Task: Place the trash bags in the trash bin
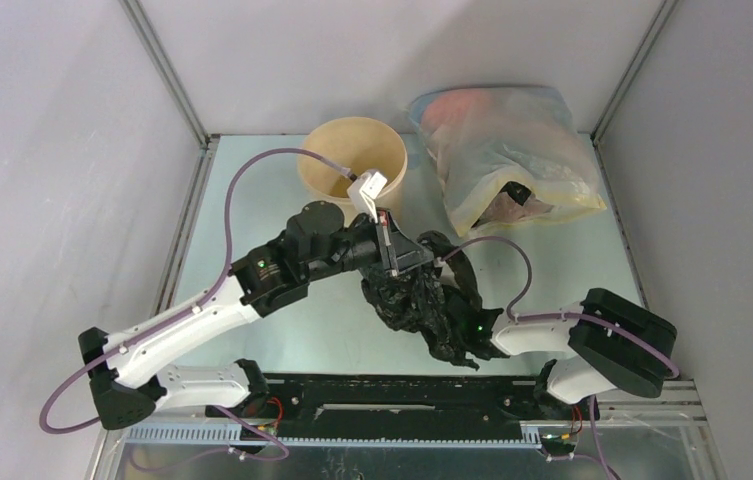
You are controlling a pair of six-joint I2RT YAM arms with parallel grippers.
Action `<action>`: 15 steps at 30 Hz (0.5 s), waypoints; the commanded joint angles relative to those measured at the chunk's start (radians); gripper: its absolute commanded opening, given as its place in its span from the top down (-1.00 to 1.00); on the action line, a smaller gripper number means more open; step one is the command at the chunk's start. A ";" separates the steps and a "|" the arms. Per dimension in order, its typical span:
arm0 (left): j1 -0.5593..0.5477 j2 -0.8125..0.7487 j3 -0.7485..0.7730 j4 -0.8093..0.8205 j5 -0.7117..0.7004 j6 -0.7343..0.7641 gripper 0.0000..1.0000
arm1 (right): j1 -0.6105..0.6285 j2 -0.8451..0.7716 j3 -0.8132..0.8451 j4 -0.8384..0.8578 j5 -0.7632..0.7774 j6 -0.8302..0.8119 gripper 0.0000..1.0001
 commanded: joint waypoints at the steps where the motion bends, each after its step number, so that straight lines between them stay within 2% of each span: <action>1: 0.004 -0.019 -0.017 0.003 0.020 0.008 1.00 | -0.005 -0.034 -0.003 -0.011 0.046 0.051 1.00; 4: 0.004 -0.032 -0.033 -0.009 0.004 0.016 1.00 | -0.008 -0.145 -0.003 -0.137 0.121 0.049 1.00; 10: 0.004 -0.022 -0.049 -0.028 0.004 0.034 1.00 | -0.076 -0.483 -0.003 -0.478 0.243 0.032 1.00; 15: 0.004 -0.022 -0.067 -0.033 -0.005 0.045 1.00 | -0.085 -0.686 0.019 -0.617 0.284 -0.024 1.00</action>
